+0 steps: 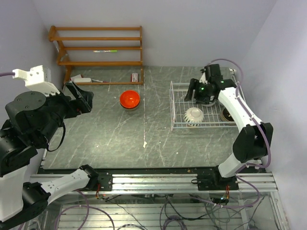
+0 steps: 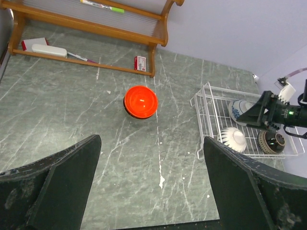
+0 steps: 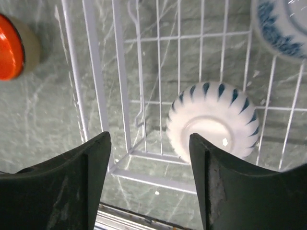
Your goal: Load the bowls into the dish rack
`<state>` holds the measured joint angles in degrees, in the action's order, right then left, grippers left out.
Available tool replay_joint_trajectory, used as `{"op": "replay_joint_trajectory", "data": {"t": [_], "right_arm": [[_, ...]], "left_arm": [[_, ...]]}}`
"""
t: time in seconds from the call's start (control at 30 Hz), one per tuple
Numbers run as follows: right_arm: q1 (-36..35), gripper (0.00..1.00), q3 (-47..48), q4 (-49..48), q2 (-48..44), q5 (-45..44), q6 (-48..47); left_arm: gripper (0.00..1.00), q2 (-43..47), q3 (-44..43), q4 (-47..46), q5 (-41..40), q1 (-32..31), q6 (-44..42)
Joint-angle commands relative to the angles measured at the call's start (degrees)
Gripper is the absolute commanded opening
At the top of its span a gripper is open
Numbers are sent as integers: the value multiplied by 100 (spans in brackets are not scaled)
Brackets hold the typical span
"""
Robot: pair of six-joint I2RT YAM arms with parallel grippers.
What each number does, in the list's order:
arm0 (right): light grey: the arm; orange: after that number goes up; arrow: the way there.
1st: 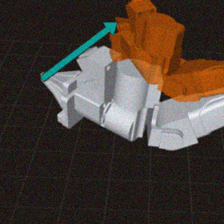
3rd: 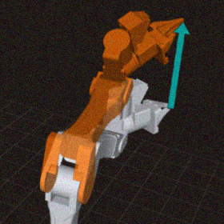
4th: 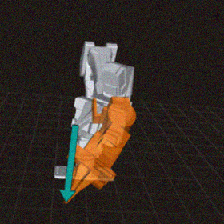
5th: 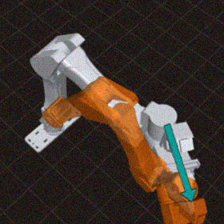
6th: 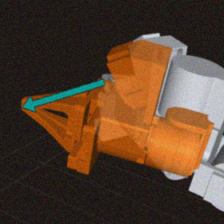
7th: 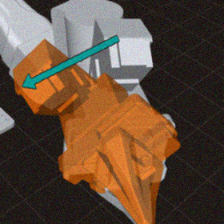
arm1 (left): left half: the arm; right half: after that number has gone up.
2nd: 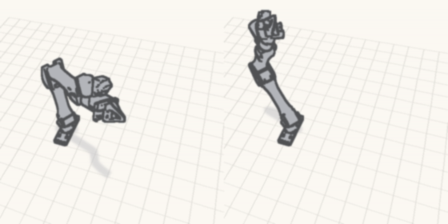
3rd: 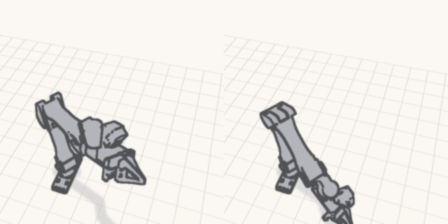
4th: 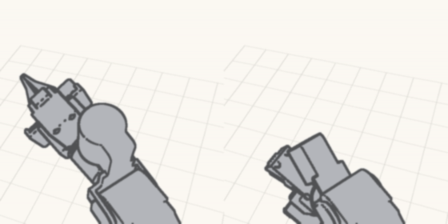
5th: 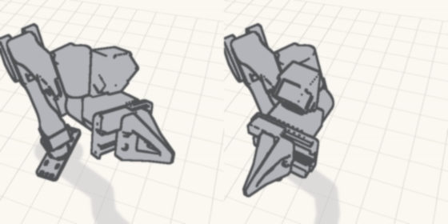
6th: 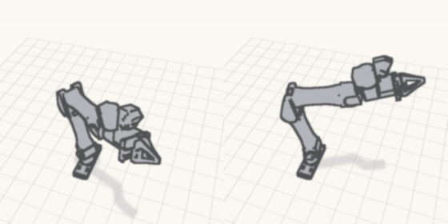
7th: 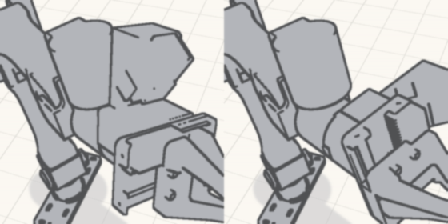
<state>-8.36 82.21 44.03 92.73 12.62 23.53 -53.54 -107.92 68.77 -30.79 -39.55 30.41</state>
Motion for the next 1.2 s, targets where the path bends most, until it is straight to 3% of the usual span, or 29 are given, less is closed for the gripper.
{"op": "replay_joint_trajectory", "data": {"t": [0.0, 0.1, 0.17, 0.2, 0.63, 0.9, 1.17], "right_arm": [[-512, 69, 182, 946, 24, -1407, -83], [-672, 77, 201, 1098, 81, -1665, -98], [-816, 98, 178, 1182, 99, -1877, -128], [-889, 99, 159, 1225, 116, -1992, -143], [-1124, 100, -232, 1203, 297, -2925, -242], [-1115, 100, -483, 842, 517, -2708, -310], [-600, 100, -745, 783, 519, -2915, 80]], "left_arm": [[99, 66, 79, -144, 93, -39, 28], [99, 119, 126, -127, 84, -38, 67], [99, 140, 152, -111, 80, -38, 93], [99, 154, 163, -108, 80, -33, 104], [99, 280, 478, -297, 134, -38, 209], [99, 419, 709, -417, 244, -40, 231], [99, 644, 973, -364, 118, -33, 83]]}}
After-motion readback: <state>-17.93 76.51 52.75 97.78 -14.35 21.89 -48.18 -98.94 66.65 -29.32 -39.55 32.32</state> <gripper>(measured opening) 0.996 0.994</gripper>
